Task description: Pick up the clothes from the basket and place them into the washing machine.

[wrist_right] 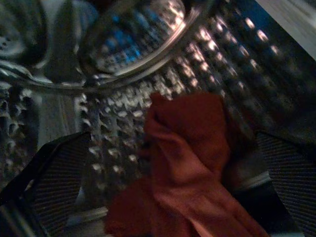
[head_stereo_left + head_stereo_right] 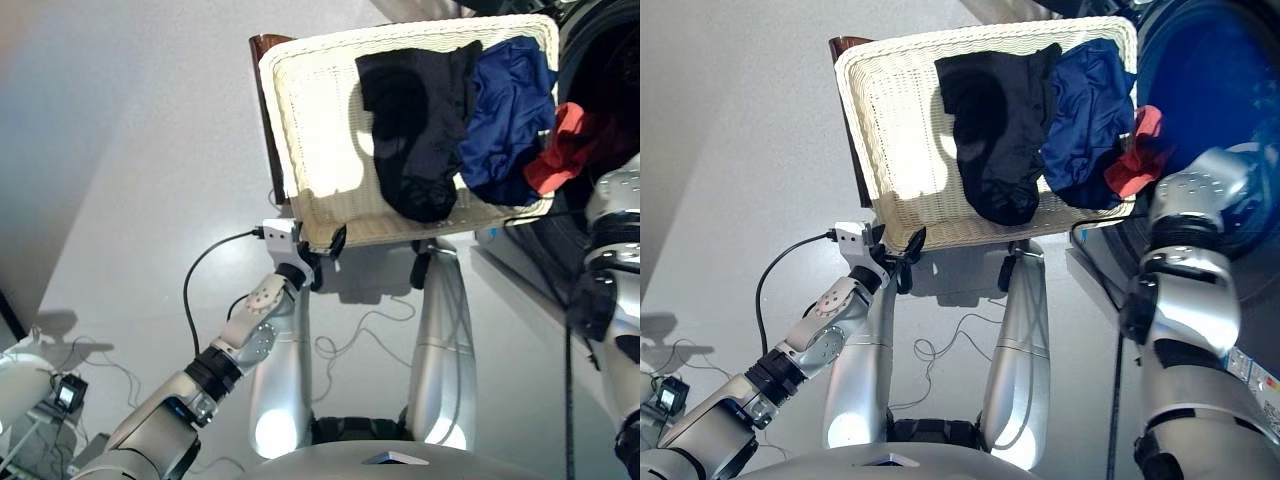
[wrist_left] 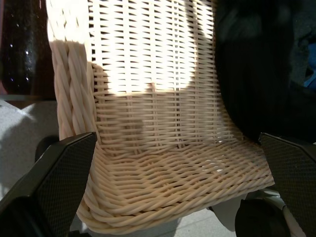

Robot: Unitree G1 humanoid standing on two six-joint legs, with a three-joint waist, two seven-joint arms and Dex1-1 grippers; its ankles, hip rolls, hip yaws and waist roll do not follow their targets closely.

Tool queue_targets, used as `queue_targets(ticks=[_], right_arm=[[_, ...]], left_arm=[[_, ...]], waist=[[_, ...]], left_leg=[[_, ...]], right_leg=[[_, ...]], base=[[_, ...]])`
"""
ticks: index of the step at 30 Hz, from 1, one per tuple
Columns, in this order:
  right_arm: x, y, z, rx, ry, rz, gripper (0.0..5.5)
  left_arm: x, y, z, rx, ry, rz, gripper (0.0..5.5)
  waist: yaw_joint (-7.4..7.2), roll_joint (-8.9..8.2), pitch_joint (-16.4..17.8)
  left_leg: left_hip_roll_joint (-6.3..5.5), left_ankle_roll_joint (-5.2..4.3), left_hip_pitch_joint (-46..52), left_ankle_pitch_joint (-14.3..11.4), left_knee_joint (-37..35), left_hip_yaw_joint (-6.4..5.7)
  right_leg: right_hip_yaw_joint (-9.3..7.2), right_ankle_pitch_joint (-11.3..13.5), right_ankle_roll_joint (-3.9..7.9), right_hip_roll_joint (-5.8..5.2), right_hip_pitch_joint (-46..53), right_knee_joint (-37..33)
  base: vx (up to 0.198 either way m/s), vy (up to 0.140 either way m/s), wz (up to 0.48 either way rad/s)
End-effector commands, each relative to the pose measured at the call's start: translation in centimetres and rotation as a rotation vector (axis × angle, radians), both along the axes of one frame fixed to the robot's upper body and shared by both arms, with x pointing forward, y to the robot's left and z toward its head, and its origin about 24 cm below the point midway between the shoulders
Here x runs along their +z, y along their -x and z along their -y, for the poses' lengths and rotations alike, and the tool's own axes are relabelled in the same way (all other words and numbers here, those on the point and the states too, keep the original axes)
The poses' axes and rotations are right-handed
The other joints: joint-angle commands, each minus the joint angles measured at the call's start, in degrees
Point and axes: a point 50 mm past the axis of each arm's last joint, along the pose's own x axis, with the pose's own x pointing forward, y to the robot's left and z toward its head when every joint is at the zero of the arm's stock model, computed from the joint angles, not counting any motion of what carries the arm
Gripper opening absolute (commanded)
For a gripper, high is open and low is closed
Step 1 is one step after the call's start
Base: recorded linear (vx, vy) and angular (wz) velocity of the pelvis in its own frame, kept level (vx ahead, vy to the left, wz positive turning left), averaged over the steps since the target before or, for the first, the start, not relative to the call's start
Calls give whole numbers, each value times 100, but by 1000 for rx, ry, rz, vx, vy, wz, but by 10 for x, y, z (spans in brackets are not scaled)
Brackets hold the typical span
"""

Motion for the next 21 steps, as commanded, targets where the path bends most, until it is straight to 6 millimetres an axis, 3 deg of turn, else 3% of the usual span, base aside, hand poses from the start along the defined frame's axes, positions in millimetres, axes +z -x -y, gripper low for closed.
queue_targets(ticks=[1,10,14,15,17,19,21], right_arm=[[5,6,-6,6,154,59,550],[-8,3,-78,241,422,64,550],[-8,7,-93,290,596,4,550],[-7,12,-101,306,759,-59,550],[-5,15,-104,294,834,-98,550],[5,23,-122,242,1171,-213,550],[8,25,-129,235,1257,-226,550]], left_arm=[[-1,5,-1,36,63,1,550],[-2,4,-9,101,72,19,550],[1,4,-13,116,63,49,550],[5,4,-16,125,51,84,550],[6,4,-17,130,45,94,550],[11,4,-21,137,13,147,550],[13,3,-21,132,3,164,550]], waist=[[15,4,-83],[-55,-109,-83],[-59,-131,-83],[-60,-144,-83],[-65,-143,-83],[-47,-155,-83],[-52,-160,-83]], left_leg=[[102,-141,133,-123,-180,187],[120,-133,133,-17,-298,224],[125,-125,121,19,-329,217],[124,-123,100,46,-348,221],[124,-122,96,57,-354,213],[118,-107,98,107,-415,215],[118,-104,98,120,-426,214]], right_leg=[[-47,-300,196,-6,182,83],[-67,-173,169,53,190,-69],[-89,-140,165,50,181,-112],[-108,-109,162,51,164,-140],[-114,-96,162,48,173,-162],[-132,-63,165,50,177,-190],[-139,-54,167,50,183,-195]], base=[[0,0,0],[0,0,0],[0,0,0],[0,0,0],[0,0,0],[0,0,0],[0,0,0]])
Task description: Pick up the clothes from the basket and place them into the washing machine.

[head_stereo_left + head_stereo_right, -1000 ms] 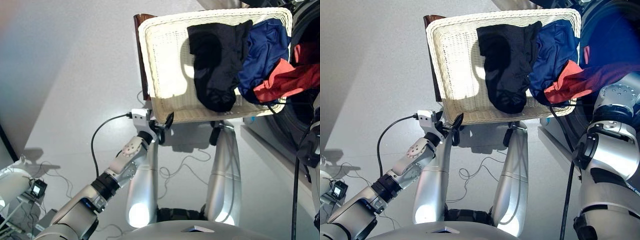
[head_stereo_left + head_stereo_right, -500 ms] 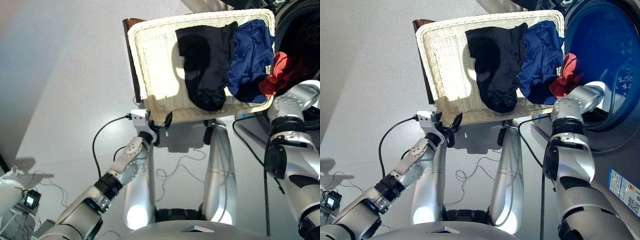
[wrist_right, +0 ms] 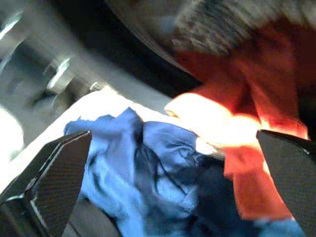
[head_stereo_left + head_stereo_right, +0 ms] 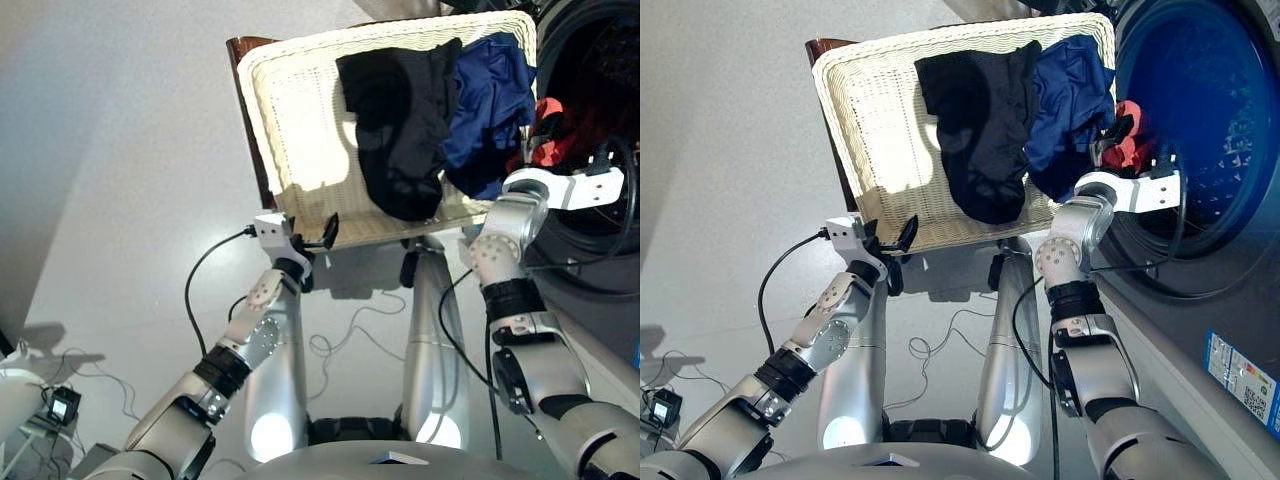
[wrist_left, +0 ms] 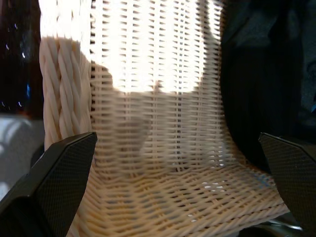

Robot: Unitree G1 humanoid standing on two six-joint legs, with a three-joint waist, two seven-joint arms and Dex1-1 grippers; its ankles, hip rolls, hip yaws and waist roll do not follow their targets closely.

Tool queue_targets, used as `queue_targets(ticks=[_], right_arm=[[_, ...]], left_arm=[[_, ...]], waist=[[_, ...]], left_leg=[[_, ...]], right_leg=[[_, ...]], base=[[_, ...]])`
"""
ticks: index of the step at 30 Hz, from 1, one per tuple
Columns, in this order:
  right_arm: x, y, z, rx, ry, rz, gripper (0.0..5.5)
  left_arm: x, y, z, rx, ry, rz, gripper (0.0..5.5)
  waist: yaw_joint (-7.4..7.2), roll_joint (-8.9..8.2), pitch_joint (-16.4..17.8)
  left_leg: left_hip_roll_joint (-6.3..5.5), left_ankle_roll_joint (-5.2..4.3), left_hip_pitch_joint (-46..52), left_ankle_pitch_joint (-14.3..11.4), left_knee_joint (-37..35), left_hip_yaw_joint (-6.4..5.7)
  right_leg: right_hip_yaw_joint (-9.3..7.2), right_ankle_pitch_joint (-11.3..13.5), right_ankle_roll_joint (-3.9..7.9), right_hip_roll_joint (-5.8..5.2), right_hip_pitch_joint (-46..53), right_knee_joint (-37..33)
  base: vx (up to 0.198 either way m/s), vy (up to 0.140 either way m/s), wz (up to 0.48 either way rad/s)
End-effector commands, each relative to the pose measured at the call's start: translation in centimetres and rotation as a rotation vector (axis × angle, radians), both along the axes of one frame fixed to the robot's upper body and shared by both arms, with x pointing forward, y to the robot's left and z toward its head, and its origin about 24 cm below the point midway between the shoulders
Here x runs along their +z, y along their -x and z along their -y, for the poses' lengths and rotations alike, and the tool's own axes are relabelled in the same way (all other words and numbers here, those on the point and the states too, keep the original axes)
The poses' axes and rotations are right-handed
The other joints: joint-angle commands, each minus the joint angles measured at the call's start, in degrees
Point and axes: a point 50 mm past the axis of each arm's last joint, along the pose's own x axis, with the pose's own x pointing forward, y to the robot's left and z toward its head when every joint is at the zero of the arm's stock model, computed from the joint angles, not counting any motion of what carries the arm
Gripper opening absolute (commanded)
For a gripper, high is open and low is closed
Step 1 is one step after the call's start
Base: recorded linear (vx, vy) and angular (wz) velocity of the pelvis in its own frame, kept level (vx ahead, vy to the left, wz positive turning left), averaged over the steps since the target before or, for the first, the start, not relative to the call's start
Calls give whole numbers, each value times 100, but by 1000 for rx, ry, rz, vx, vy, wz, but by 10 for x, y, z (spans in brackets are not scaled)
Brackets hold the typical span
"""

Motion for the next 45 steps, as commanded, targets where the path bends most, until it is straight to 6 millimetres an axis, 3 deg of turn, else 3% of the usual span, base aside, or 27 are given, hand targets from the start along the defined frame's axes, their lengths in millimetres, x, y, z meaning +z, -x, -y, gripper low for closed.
queue_targets(ticks=[1,3,8,15,17,18,19,21,25,31,36,45], right_arm=[[33,17,-9,-64,371,120,550],[43,24,-22,-73,553,159,550],[47,30,-44,-3,669,208,550],[35,30,-67,113,666,185,550],[32,27,-71,131,654,174,550],[33,27,-71,130,654,174,550],[31,25,-74,145,633,165,550],[28,24,-76,146,613,155,550],[26,24,-72,107,561,143,550],[40,31,-56,-90,469,200,550],[50,37,-48,-216,447,238,550],[79,56,-73,-125,464,423,550]], left_arm=[[10,9,-12,33,-34,115,550],[20,11,-12,14,-41,177,550],[35,14,-9,-9,-72,259,550],[119,28,4,-25,-11,645,550],[148,31,16,-43,13,769,550],[148,31,16,-43,13,769,550],[169,32,27,-40,17,863,550],[188,36,41,-51,37,945,550],[204,32,66,-33,33,996,550],[200,7,94,52,-79,949,550],[184,-19,92,155,-184,853,550],[149,-60,89,252,-314,596,550]], waist=[[92,-60,-90],[122,-61,-90],[151,-98,-90],[204,-131,-90],[189,-150,-90],[190,-148,-90],[167,-182,-90],[130,-208,-90],[51,-263,-90],[-116,-343,-90],[-233,-428,-90],[-448,-627,-90]], left_leg=[[53,-93,105,137,-281,100],[44,-85,116,168,-330,76],[43,-89,141,213,-397,43],[39,-126,153,270,-493,-20],[36,-136,155,292,-530,-37],[36,-136,153,293,-530,-39],[40,-151,173,308,-556,-49],[43,-160,204,330,-621,-61],[59,-163,253,354,-678,-89],[94,-179,248,366,-646,-88],[131,-172,196,343,-568,-57],[227,-191,-11,287,-307,-2]], right_leg=[[-165,-87,170,-20,228,-38],[-190,-66,179,-19,245,-81],[-219,-43,188,-15,284,-149],[-311,-29,174,-31,358,-246],[-340,-20,173,-34,379,-283],[-342,-19,173,-34,378,-284],[-363,-4,176,-39,406,-318],[-374,8,182,-36,438,-360],[-383,12,190,-26,486,-413],[-354,7,195,-10,464,-392],[-315,16,205,9,379,-338],[-207,15,215,47,169,-148]], base=[[0,0,0],[0,0,0],[0,0,0],[0,0,0],[0,0,0],[0,0,0],[0,0,0],[0,0,0],[0,0,0],[0,0,0],[0,0,0],[0,0,0]])
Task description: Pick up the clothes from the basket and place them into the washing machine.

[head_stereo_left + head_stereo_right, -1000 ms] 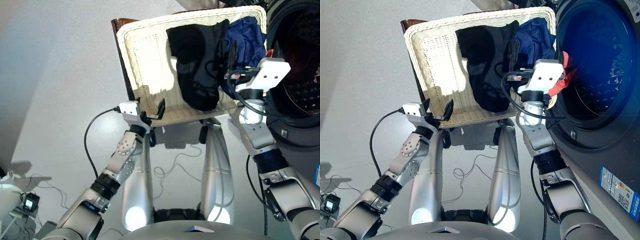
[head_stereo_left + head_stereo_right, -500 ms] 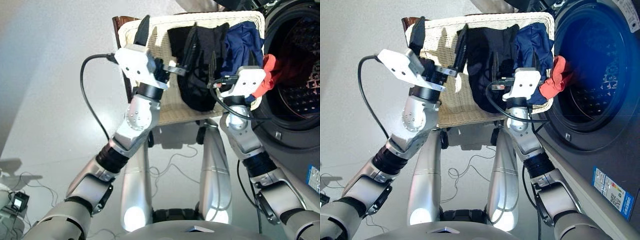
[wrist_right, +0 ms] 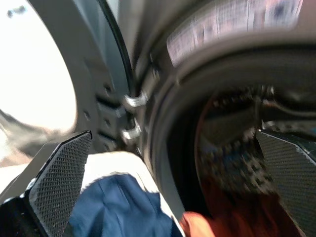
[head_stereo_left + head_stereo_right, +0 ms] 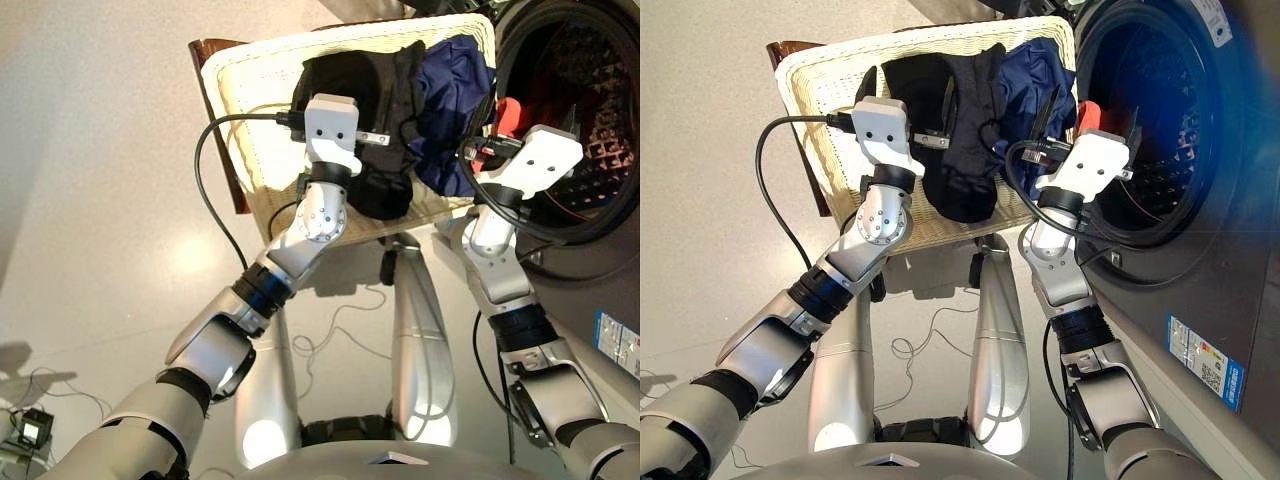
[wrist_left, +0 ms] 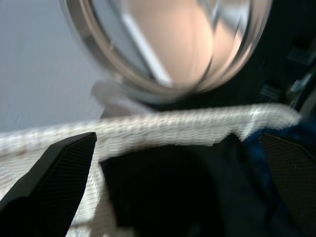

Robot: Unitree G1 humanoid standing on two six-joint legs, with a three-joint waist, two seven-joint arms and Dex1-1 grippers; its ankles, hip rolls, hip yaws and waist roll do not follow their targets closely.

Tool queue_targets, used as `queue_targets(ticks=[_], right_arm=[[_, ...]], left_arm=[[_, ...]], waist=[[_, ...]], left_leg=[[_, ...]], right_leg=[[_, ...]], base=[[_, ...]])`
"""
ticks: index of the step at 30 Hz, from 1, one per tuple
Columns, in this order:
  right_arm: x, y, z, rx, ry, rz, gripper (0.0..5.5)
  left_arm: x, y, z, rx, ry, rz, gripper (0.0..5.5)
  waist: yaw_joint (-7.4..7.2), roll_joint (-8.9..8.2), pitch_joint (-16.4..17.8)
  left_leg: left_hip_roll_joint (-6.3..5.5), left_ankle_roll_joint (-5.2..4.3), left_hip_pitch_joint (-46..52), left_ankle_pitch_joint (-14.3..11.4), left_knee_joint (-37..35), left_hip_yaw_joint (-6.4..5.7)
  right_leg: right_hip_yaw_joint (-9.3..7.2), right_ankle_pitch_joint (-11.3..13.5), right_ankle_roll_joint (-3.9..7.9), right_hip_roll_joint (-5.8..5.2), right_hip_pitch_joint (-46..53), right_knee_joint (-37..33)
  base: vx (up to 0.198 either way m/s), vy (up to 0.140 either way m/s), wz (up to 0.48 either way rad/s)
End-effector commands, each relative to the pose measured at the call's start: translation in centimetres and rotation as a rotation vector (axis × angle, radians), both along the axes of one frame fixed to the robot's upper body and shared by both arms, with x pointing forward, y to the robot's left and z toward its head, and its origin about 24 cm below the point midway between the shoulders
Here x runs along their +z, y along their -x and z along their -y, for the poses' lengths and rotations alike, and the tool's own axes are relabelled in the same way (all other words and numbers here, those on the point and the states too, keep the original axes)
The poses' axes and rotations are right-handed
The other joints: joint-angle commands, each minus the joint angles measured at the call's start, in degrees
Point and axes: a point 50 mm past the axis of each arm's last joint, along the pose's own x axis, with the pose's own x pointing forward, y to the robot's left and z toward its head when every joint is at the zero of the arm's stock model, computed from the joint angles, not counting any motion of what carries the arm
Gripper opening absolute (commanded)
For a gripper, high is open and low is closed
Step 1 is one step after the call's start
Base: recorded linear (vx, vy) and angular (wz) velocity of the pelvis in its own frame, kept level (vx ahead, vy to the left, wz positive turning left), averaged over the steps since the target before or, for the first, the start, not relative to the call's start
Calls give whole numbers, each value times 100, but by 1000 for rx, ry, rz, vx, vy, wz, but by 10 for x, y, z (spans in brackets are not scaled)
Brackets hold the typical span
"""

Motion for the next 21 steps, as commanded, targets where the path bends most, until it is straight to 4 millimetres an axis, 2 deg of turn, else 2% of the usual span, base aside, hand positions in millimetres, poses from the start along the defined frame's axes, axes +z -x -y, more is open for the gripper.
queue_targets(ticks=[1,4,8,15,21], right_arm=[[36,29,-15,87,34,246,550],[41,33,-24,142,50,272,550],[47,34,-33,203,60,288,550],[53,35,-50,304,85,292,550],[56,36,-65,392,94,290,550]], left_arm=[[19,-7,19,3,9,29,550],[9,-14,21,21,62,-61,550],[0,-17,25,21,12,-107,550],[-5,-18,37,-51,54,-183,550],[-13,-22,38,-79,67,-258,550]], waist=[[13,-248,-83],[-43,-284,-83],[-59,-291,-83],[-67,-278,-83],[-91,-316,-83]], left_leg=[[123,-71,-219,143,48,97],[135,-82,-281,155,79,122],[136,-83,-361,151,124,126],[159,-99,-485,159,197,113],[186,-105,-576,165,255,101]], right_leg=[[-40,-67,301,-60,-20,112],[-48,-46,296,-52,-67,122],[-53,-48,284,-35,-139,176],[-56,-19,278,-31,-244,207],[-54,0,272,-4,-316,221]], base=[[0,0,0],[0,0,0],[0,0,0],[0,0,0],[0,0,0]])
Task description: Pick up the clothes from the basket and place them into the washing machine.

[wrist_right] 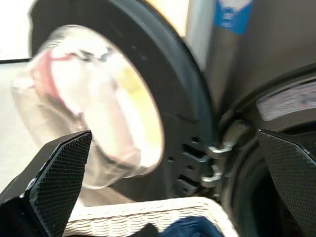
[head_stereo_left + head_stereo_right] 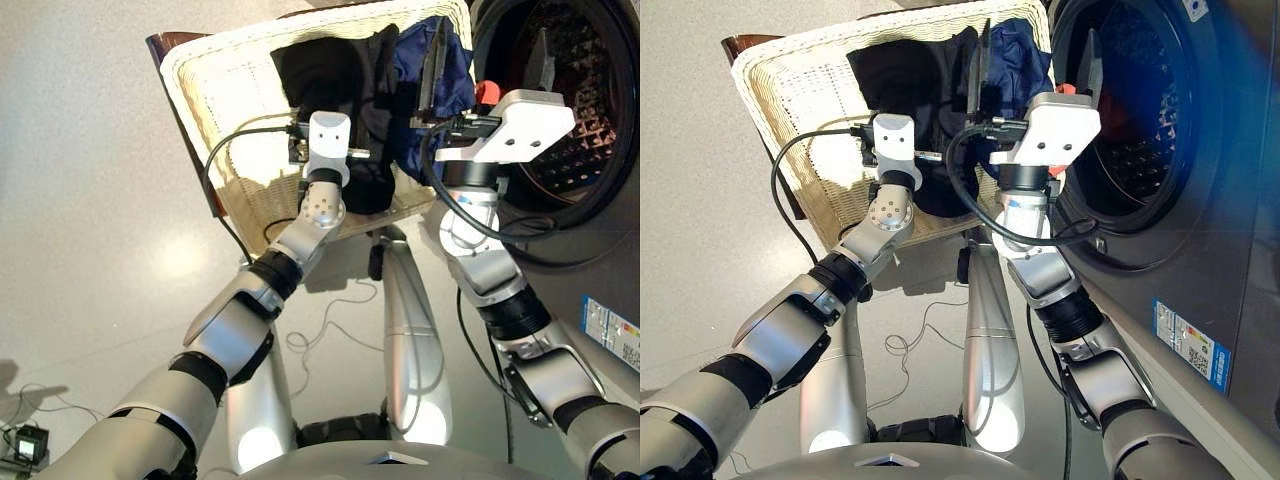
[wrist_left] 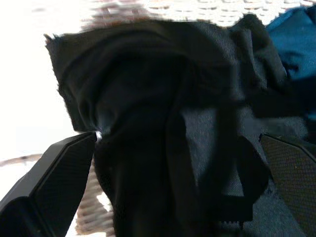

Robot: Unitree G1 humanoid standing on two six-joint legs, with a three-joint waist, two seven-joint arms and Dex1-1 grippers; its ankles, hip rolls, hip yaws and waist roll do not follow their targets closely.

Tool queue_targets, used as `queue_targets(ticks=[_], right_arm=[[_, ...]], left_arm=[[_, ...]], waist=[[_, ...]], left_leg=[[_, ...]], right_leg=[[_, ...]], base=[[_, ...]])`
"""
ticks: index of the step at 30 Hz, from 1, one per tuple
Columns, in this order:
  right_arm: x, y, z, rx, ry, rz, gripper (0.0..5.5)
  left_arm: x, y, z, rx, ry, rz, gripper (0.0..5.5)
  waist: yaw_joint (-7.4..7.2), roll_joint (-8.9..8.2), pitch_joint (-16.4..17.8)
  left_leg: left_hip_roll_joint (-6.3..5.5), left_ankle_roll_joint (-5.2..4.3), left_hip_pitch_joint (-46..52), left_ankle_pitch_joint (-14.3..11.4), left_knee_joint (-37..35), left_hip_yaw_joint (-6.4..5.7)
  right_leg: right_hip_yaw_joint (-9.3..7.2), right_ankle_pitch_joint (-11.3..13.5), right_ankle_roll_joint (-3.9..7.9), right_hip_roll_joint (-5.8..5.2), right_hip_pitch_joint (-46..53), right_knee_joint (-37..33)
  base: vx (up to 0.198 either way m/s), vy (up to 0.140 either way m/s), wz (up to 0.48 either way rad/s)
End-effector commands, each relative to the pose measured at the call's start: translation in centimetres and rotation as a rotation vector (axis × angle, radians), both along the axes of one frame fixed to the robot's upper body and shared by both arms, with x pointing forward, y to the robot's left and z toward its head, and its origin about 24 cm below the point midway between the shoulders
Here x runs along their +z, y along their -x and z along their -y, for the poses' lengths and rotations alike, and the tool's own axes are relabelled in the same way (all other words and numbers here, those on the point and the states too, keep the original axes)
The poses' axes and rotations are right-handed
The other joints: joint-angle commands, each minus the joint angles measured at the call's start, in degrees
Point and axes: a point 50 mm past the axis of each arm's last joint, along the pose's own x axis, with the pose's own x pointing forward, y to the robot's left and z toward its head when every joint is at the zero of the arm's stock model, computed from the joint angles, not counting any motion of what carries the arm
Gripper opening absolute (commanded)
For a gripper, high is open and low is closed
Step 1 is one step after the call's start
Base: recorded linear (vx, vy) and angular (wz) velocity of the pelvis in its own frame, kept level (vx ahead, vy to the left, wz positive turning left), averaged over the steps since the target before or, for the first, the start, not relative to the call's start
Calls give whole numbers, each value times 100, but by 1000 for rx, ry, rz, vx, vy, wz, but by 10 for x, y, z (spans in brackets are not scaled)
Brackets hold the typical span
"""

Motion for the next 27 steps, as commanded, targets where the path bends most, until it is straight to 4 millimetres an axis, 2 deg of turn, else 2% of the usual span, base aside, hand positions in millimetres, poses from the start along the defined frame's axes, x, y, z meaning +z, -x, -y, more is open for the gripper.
queue_targets(ticks=[1,5,10,14,20,21,27], right_arm=[[25,23,-10,134,-56,141,550],[25,24,-17,182,-56,130,550],[25,25,-21,226,-56,121,550],[25,27,-25,264,-47,114,550],[25,29,-27,315,-45,104,550],[24,29,-27,324,-44,98,550],[22,29,-27,336,-36,89,550]], left_arm=[[14,5,35,-112,64,5,550],[5,6,37,-160,151,-71,550],[-6,6,41,-201,159,-136,550],[-6,7,43,-232,174,-145,550],[-8,9,45,-288,207,-167,550],[-8,9,45,-294,217,-172,550],[-8,9,46,-295,224,-178,550]], waist=[[40,-176,-78],[27,-208,-78],[-2,-258,-78],[-10,-281,-78],[-34,-317,-78],[-26,-312,-81],[-30,-349,-83]], left_leg=[[98,-70,-326,191,127,4],[106,-74,-366,185,156,1],[119,-79,-406,177,193,-7],[136,-83,-446,123,324,-28],[192,-107,-619,-127,969,-85],[236,-129,-566,-390,1164,-95],[283,-119,-666,-535,1473,-62]], right_leg=[[-135,-28,289,-91,-57,183],[-121,-15,286,-64,-83,180],[-139,-29,282,-38,-108,225],[-136,-77,286,-20,-166,371],[-78,-336,250,61,-350,936],[-93,-580,258,64,-316,1128],[-104,-681,236,78,-450,1389]], base=[[0,0,0],[0,0,0],[0,0,0],[0,0,0],[15,0,-18],[90,-1,-62],[15,0,-7]])
